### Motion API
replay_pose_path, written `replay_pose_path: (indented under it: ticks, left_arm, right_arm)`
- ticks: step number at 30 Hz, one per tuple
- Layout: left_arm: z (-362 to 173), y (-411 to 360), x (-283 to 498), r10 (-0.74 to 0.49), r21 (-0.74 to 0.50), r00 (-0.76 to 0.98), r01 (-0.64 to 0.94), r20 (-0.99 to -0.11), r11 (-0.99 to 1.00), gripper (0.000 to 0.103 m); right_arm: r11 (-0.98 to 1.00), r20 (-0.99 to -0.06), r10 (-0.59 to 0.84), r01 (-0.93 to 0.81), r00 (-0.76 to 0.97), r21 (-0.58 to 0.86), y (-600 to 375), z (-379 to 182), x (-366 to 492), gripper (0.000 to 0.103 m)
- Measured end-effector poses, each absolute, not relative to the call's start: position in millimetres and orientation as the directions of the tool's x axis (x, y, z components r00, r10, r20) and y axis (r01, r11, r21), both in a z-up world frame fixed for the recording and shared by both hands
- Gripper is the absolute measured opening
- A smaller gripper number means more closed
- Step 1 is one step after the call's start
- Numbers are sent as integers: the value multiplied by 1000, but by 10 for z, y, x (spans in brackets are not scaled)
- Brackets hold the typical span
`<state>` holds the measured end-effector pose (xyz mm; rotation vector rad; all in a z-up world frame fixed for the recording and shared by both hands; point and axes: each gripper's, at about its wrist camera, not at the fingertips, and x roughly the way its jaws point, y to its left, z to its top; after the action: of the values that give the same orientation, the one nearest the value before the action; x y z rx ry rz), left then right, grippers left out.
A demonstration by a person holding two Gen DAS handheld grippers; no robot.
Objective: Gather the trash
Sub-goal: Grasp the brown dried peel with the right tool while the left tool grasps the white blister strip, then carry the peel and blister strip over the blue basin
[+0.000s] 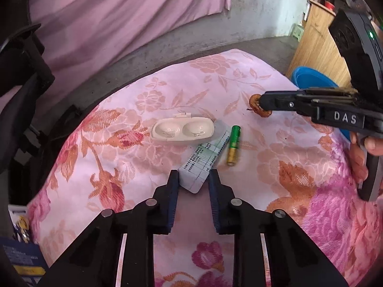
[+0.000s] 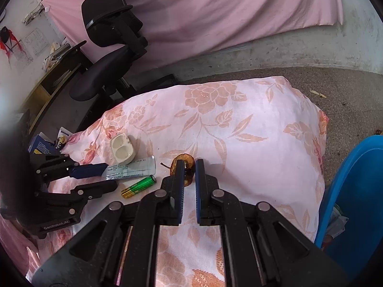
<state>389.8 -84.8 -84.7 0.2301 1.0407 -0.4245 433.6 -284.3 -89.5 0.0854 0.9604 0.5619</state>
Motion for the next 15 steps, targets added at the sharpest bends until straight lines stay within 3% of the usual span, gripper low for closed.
replay_pose_path:
  ticks: [8,15]
  left_arm:
    - [-665,-693,3436,-305,-133,518,342,-799,930,20]
    - [-379,-621,2933,-350,-254,666,241,-659,937,20]
  right_arm:
    - [848,-725,494,-449,479,281,-2825,-803,4122,38]
    - [842,-604,515,-492,608,223,-2860,-516,3677,38]
